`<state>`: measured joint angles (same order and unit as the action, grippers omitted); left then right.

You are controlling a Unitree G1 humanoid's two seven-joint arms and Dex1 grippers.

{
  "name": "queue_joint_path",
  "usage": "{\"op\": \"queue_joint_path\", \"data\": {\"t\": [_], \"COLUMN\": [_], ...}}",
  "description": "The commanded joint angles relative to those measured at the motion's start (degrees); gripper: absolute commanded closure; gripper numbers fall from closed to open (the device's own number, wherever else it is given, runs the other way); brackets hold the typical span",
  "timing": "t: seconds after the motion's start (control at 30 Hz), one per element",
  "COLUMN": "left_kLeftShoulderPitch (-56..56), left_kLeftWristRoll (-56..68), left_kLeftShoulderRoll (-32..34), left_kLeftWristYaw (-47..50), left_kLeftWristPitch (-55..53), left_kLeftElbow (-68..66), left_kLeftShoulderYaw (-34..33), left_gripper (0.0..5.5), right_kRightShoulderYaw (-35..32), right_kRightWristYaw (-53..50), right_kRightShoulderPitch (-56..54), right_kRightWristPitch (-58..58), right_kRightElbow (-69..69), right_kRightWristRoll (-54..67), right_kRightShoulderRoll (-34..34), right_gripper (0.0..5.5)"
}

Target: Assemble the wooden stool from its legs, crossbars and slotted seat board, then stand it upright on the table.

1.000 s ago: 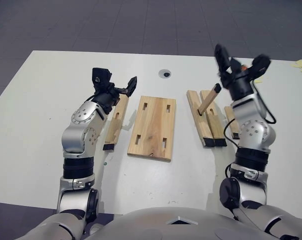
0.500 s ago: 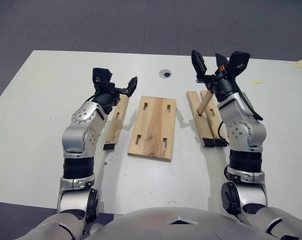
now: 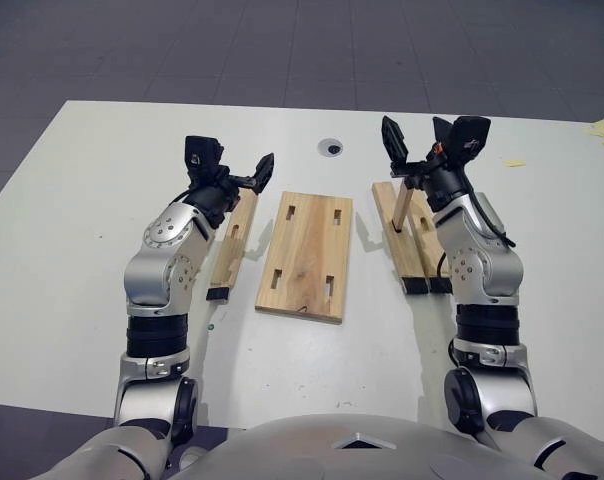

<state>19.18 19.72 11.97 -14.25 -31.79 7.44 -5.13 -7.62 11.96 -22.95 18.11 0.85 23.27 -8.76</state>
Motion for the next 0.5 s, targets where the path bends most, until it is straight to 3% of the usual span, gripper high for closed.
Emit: {"op": "queue_joint_path", "data": {"t": [0.03, 0.37, 0.5], "left_kLeftShoulderPitch": [0.7, 0.9, 0.6], "left_kLeftWristRoll": [-0.5, -0.5, -0.5], "left_kLeftShoulderRoll": [-0.2, -0.1, -0.2], "left_kLeftWristYaw": [0.2, 0.0, 0.1], "left_kLeftWristPitch": [0.2, 0.5, 0.5], "left_kLeftElbow": [-0.8, -1.1, -0.8], "left_kLeftShoulderYaw": [0.0, 0.1, 0.1], "left_gripper": [0.10, 0.10, 0.10], "right_kRightShoulderYaw": [-0.9, -2.9, -0.6], "right_kRightWristYaw": [-0.5, -0.8, 0.5], "right_kRightShoulderPitch": [-4.7, -13.6, -6.9], "right_kRightWristPitch": [1.1, 1.9, 6.0], "right_kRightElbow": [2.3, 2.3, -5.4], "right_kRightWristRoll": [0.9, 2.3, 0.7], "right_kRightShoulderRoll": [-0.1, -1.1, -0.3], "right_gripper": [0.11, 0.11, 0.11]}}
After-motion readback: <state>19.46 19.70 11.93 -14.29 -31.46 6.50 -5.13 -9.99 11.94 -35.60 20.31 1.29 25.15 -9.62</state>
